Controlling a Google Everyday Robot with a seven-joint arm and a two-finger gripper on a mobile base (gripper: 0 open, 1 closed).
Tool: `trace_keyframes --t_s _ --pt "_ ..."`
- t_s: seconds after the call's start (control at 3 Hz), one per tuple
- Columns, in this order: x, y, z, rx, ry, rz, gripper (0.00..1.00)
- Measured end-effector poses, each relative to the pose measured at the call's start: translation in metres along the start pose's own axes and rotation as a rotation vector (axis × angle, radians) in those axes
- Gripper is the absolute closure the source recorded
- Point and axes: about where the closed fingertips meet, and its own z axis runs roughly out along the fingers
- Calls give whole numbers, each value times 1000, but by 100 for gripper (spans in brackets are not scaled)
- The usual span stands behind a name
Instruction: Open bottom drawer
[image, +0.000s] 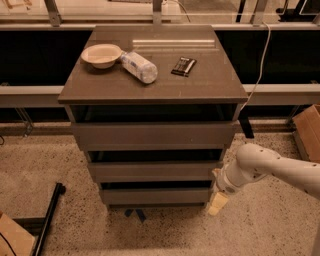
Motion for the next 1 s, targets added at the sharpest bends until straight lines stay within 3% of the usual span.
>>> trace_keyframes --t_s 0.33,0.67,1.0 --pt "7 2 15 42 7 2 0" --pt "17 -6 42 64 -30 2 0" --pt "19 -16 71 47 -65 -7 0"
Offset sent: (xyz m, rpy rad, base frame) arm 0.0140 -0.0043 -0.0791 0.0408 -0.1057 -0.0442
